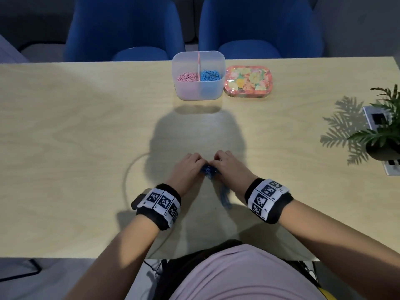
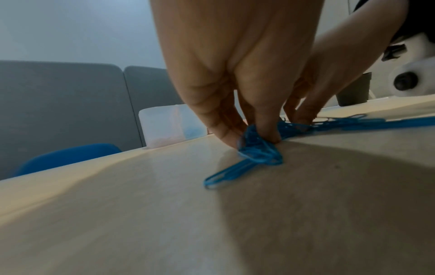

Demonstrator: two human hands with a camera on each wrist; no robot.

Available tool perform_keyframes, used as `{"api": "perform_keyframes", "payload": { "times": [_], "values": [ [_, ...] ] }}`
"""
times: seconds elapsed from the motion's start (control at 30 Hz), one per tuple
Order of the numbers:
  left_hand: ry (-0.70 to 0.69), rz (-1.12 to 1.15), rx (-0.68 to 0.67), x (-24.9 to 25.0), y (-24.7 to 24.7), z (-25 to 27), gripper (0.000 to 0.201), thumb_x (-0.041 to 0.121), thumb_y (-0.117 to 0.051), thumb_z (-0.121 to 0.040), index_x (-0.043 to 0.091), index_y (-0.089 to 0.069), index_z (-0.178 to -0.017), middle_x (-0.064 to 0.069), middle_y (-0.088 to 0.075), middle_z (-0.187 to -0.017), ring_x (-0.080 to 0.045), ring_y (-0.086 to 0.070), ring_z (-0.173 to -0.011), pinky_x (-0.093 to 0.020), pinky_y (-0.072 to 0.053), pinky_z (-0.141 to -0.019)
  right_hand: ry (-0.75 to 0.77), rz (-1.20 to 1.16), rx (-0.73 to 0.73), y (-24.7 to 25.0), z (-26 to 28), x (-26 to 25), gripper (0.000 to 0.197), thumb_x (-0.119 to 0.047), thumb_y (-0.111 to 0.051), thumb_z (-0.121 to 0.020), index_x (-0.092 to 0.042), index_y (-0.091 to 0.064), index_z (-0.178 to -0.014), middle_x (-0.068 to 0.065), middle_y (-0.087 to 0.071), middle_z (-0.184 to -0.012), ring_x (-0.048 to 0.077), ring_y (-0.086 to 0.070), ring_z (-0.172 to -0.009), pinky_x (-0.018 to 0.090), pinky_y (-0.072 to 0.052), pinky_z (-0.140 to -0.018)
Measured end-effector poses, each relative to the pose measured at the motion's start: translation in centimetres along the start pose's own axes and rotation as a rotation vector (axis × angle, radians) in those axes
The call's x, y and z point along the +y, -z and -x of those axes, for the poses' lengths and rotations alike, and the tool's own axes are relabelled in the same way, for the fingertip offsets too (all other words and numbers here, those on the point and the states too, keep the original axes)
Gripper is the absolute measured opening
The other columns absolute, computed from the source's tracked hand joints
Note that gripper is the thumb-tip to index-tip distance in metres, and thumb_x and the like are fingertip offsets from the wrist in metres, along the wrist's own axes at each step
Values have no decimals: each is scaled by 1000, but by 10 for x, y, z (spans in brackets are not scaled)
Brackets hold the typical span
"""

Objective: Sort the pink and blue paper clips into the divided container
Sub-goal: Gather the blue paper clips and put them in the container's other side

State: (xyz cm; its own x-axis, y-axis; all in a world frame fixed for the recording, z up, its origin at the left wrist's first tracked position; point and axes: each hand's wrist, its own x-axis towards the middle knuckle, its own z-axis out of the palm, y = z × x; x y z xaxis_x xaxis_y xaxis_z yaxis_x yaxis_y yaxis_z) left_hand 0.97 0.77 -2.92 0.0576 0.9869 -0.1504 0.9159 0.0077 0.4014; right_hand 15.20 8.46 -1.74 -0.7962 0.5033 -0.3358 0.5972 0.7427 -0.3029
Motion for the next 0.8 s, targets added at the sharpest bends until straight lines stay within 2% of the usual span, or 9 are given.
{"api": "perform_keyframes", "payload": {
  "times": [0.1, 0.33, 0.43, 0.53, 0.57, 0.63, 0.7, 0.73, 0.8],
  "values": [
    [-14, -11, -1, 1, -2, -1, 17, 6, -65, -78, 2, -66, -95, -18, -64, -90, -36, -61, -83, -47, -53, -66, 21, 49, -28, 2, -2, 1, 29, -9, -44, -92, -5, -54, -119, 13, -47, -121, 30, -42, -115, 38, -41, -89],
    [115, 96, 9, 4, 11, -4, 25, 11, -60, -85, 5, -67, -107, -20, -68, -99, -37, -63, -94, -43, -48, -78, 46, 57, 8, 8, -9, 14, 24, -10, -45, -91, -3, -61, -108, 15, -57, -111, 31, -54, -106, 40, -41, -86],
    [204, 104, -25, -2, 14, -6, 29, 17, -54, -90, 9, -64, -116, -16, -67, -107, -34, -59, -102, -40, -42, -84, -78, -171, 77, 21, -13, 27, 23, -13, -54, -88, -4, -67, -104, 15, -65, -108, 31, -59, -102, 34, -40, -84],
    [235, 186, 8, -5, 15, -4, 28, 16, -56, -89, 9, -65, -114, -17, -69, -106, -33, -60, -101, -36, -41, -84, -208, -497, 223, 40, -18, 41, 16, -12, -67, -80, -1, -72, -91, 13, -70, -84, 19, -60, -76, 15, -41, -67],
    [237, 214, 27, -5, 16, -3, 27, 15, -57, -89, 9, -66, -113, -17, -69, -105, -33, -61, -100, -36, -42, -84, -230, -574, 225, 50, -23, 44, 16, -11, -69, -80, 2, -72, -89, 12, -68, -76, 13, -57, -68, 13, -40, -63],
    [247, 259, 62, -4, 17, -3, 26, 13, -58, -88, 7, -68, -111, -17, -70, -105, -33, -63, -99, -36, -44, -84, -255, -725, 208, 74, -40, 50, 17, -10, -68, -81, 5, -70, -89, 11, -65, -67, 3, -57, -51, 15, -47, -61],
    [264, 291, 85, -3, 18, -5, 25, 11, -58, -88, 6, -67, -111, -16, -70, -106, -32, -63, -101, -35, -44, -86, -271, -864, 242, 104, -63, 55, 16, -5, -66, -83, 8, -68, -92, 9, -62, -64, 0, -57, -43, 17, -52, -56],
    [274, 305, 89, -2, 18, -5, 26, 11, -57, -88, 6, -67, -111, -16, -70, -107, -32, -62, -102, -35, -43, -87, -278, -923, 283, 118, -76, 57, 13, -3, -66, -83, 9, -67, -88, 9, -60, -62, 4, -56, -42, 20, -52, -54],
    [289, 338, 93, 0, 17, -7, 26, 10, -57, -88, 7, -67, -112, -15, -69, -109, -31, -62, -103, -33, -43, -88, -339, -970, 374, 147, -105, 58, 18, -3, -67, -81, 2, -64, -64, 8, -57, -54, 10, -51, -41, 26, -46, -50]
  ]
}}
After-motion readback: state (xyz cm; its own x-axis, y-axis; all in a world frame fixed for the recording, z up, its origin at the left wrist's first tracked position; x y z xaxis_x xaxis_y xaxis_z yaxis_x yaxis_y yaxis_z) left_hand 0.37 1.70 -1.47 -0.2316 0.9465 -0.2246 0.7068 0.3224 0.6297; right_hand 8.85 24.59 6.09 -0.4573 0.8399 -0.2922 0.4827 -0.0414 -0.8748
